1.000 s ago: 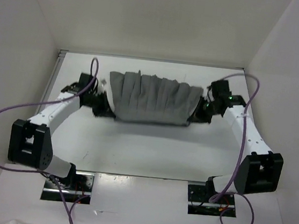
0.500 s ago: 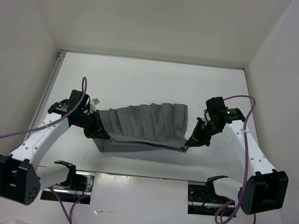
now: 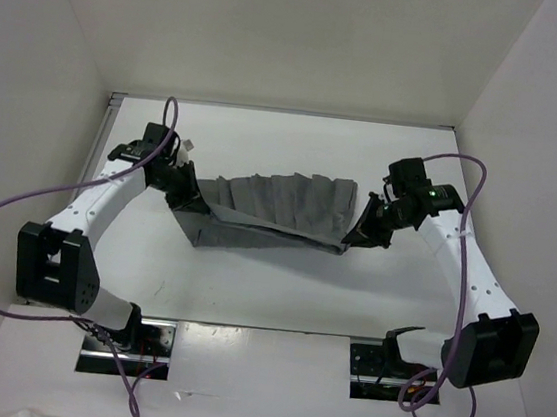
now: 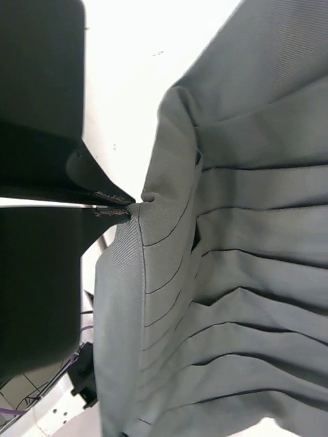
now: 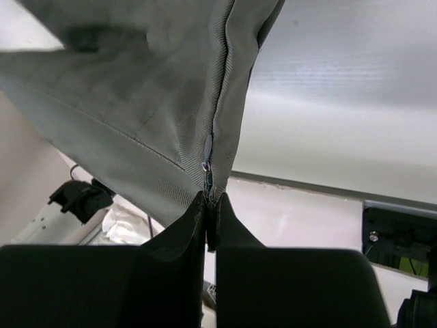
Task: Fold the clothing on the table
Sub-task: Fold the skirt
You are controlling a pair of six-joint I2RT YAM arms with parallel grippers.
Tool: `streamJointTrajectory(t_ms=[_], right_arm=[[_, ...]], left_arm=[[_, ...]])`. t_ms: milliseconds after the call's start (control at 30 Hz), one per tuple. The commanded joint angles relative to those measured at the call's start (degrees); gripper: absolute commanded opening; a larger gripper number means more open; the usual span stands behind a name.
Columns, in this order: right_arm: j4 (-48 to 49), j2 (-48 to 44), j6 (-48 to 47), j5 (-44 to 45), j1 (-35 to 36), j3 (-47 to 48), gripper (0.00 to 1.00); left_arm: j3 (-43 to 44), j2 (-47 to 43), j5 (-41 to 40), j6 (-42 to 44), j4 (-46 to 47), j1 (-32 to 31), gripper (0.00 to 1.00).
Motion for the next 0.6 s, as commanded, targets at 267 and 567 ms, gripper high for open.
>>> streamJointTrajectory(t_ms=[267,567], right_arm=[[-5.4,-8.22,3.38,-3.91,5.18,1.6,0.0],[3.55,2.06,5.23,3.65,4.57,1.15,0.0]], left_arm=[[-4.29,-9.26,-4.89,1.09,-6.68,0.92,0.0],[-5.54,-11.91,-8.41,-3.13,-5.99,1.97,0.0]])
